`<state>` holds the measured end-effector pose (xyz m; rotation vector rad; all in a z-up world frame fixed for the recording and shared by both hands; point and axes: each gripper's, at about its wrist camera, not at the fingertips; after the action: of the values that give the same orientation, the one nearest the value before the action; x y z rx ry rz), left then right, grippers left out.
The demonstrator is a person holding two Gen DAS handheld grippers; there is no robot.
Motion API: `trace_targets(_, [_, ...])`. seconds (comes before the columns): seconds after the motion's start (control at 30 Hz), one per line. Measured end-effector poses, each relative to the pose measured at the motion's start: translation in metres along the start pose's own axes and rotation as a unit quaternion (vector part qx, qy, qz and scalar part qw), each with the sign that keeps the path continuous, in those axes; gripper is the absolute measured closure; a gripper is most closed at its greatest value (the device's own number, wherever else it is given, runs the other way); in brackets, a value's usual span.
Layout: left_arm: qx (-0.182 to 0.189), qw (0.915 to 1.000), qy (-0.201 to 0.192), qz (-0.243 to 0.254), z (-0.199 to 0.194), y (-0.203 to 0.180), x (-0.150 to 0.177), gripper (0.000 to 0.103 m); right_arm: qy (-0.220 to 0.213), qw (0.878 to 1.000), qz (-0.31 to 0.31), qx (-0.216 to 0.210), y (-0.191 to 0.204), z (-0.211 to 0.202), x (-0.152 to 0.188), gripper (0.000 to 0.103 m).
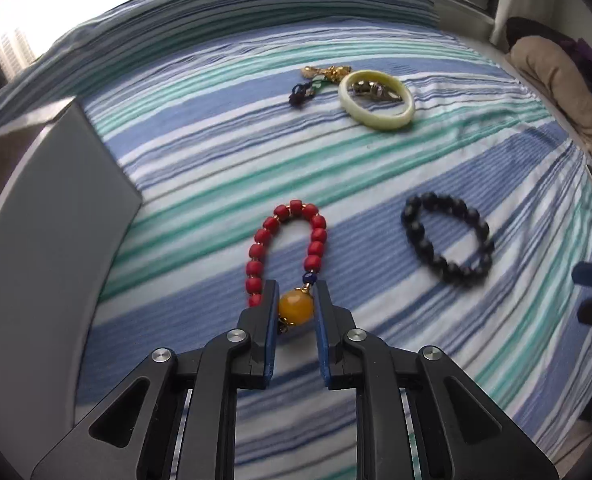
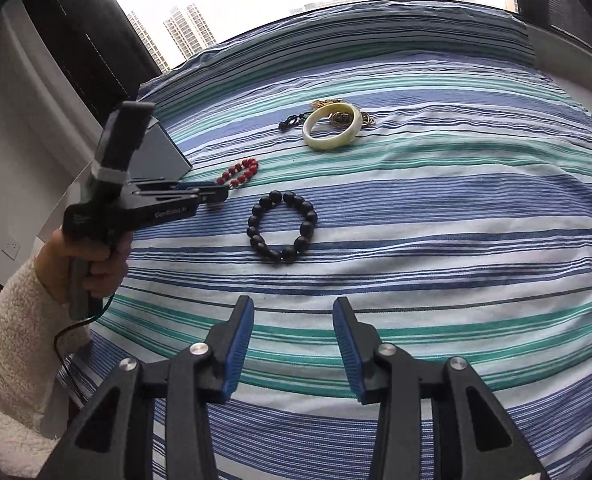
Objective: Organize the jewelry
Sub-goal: 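Approach and grasp the red bead bracelet with the left tool, then grasp the black bead bracelet with the right tool while the left tool lifts the red bracelet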
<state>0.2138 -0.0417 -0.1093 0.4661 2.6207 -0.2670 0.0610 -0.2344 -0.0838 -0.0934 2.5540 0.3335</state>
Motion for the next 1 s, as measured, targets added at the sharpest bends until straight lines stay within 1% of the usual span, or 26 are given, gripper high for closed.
trace_targets(0.1, [-0.005,0.9998,0.015,-0.015,-0.022,0.011,0.04,0.087,0.011,1.0,-0.001,0.002,0.003,0.005,0.003,0.061])
trace_targets(0.17, [0.001,0.9995,0.022,-0.023,-0.034,0.014,0.062,0.087,0.018,1.0,-0.001,0.0,0.006,0.006,0.008,0.061])
trace_targets(0.2, [0.003,0.9994,0.024,-0.024,-0.039,0.015,0.071,0.086,0.022,1.0,-0.001,-0.002,0.009,0.007,0.01,0.061])
trace_targets(0.23, [0.003,0.9995,0.023,-0.023,-0.043,0.014,0.078,0.083,0.024,1.0,-0.002,-0.003,0.012,0.008,0.011,0.061])
trace_targets(0.27, [0.002,0.9996,0.019,-0.019,-0.047,0.013,0.084,0.078,0.028,1.0,-0.004,-0.005,0.015,0.009,0.013,0.061])
trace_targets(0.33, [0.005,0.9999,0.006,-0.015,-0.057,0.013,0.091,0.047,0.036,0.999,-0.006,-0.006,0.021,0.01,0.015,0.061])
trace_targets(0.4, [0.015,0.9996,-0.012,-0.019,-0.068,0.016,0.093,0.037,0.042,0.999,-0.009,-0.004,0.026,0.01,0.016,0.061])
trace_targets(0.47, [0.034,0.9989,-0.02,-0.024,-0.079,0.028,0.094,0.037,0.048,0.999,-0.017,0.002,0.029,0.006,0.015,0.061])
trace_targets(0.5, [0.043,0.9985,-0.022,-0.024,-0.082,0.033,0.095,0.037,0.049,0.999,-0.023,0.006,0.031,0.003,0.015,0.058])
trace_targets(0.57, [0.048,0.9985,-0.025,-0.01,-0.086,0.039,0.096,0.037,0.048,0.998,-0.029,0.013,0.031,-0.001,0.016,0.054])
trace_targets(0.63, [0.042,0.9985,-0.03,0.022,-0.087,0.033,0.094,0.038,0.054,0.998,-0.028,0.017,0.03,-0.001,0.017,0.053])
trace_targets(0.67, [0.045,0.9975,-0.033,0.043,-0.087,0.027,0.093,0.038,0.057,0.998,-0.026,0.018,0.029,0.0,0.018,0.053])
trace_targets(0.77, [0.062,0.9913,-0.035,0.111,-0.083,0.009,0.093,0.039,0.064,0.998,-0.017,0.015,0.028,0.005,0.017,0.053])
trace_targets(0.87, [0.065,0.9854,-0.018,0.156,-0.068,-0.003,0.089,0.048,0.064,0.998,-0.016,0.007,0.032,0.004,0.014,0.053])
trace_targets(1.0, [0.064,0.9821,0.015,0.176,-0.046,-0.006,0.086,0.059,0.067,0.997,-0.028,-0.003,0.035,0.0,0.006,0.053])
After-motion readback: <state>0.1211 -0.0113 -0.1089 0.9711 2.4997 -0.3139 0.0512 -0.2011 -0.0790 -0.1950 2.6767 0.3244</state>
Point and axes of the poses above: each gripper's, at about its wrist camera, not at the fingertips, and z roughly the way its jaws point, y to its left, x to its underside, and after that the axes turned 11 degrees about -z, right-handed
